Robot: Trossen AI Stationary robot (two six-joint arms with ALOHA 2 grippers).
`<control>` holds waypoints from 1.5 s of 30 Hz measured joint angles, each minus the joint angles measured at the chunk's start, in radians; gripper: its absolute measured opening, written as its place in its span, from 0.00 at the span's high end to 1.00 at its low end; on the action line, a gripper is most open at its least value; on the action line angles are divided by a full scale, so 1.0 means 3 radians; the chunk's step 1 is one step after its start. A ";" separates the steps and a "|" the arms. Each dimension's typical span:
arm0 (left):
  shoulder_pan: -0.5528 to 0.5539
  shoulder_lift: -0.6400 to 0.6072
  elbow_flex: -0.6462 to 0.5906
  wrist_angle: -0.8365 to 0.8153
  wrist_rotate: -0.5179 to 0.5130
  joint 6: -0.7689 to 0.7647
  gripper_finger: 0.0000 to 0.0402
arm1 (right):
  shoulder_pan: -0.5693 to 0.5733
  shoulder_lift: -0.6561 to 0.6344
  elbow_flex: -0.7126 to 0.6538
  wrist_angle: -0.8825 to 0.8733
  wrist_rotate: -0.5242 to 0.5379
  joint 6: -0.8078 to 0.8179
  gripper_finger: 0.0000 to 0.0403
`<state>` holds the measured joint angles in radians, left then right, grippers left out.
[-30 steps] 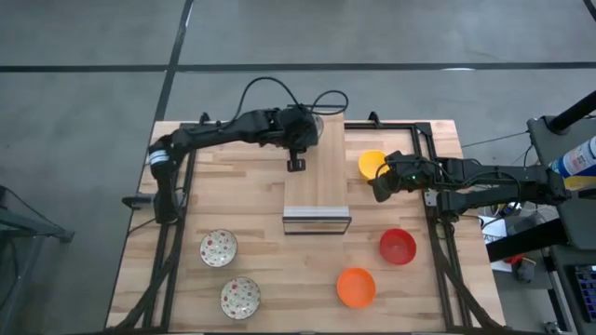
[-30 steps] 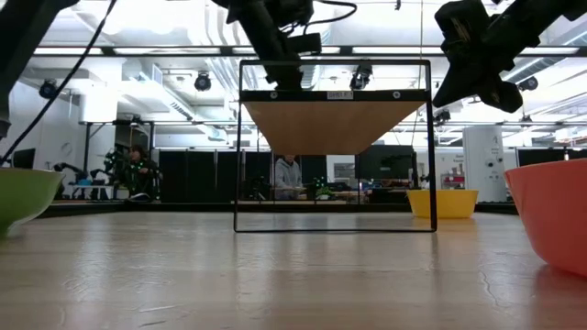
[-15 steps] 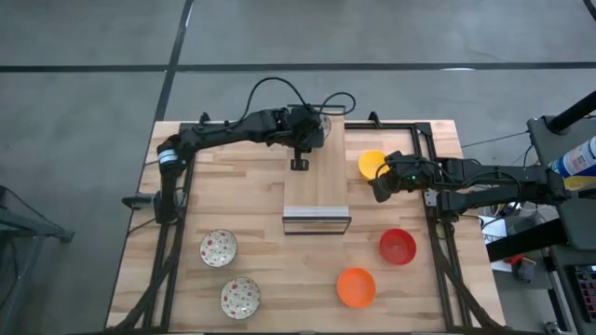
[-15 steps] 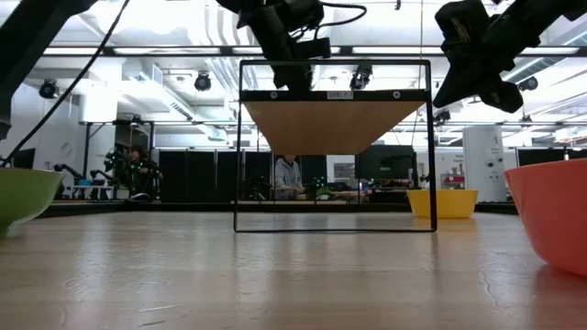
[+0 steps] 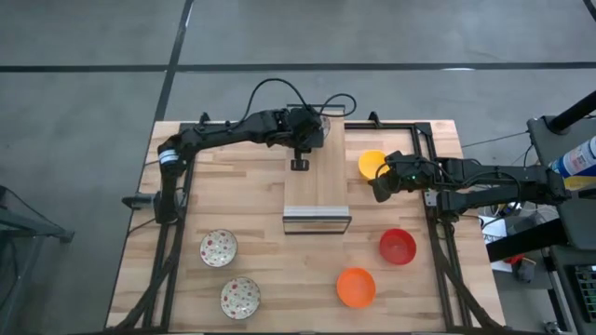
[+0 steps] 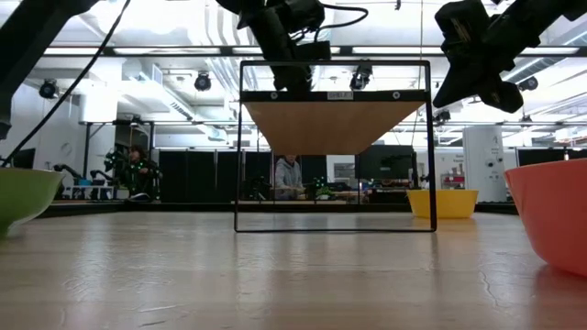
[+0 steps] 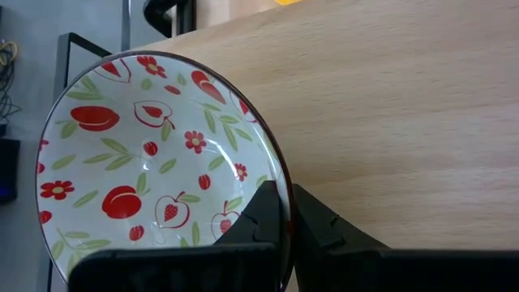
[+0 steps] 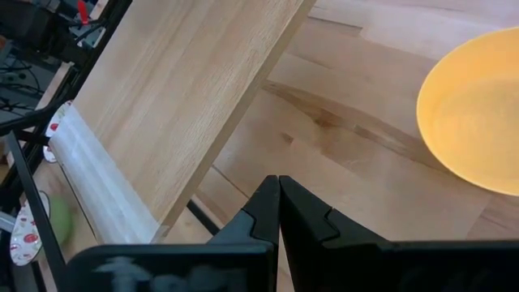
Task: Pick & Place Mini bowls
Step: Put the top white patterned bowl on the shelf
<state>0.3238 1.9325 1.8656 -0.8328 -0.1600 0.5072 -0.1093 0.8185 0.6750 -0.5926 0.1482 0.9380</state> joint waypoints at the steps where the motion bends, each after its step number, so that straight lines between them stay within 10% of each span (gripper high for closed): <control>1: -0.0002 0.0000 -0.0001 -0.0011 -0.0006 0.0000 0.98 | 0.0000 0.0001 0.0000 0.0000 0.0001 0.0003 0.98; 45: -0.0040 -0.0053 0.0175 -0.0201 -0.0209 -0.0103 0.87 | 0.0001 0.0003 0.0000 0.0008 0.0028 0.0004 0.98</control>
<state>0.3118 1.9167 1.9182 -0.8932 -0.2226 0.4762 -0.1091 0.8192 0.6750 -0.5903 0.1566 0.9391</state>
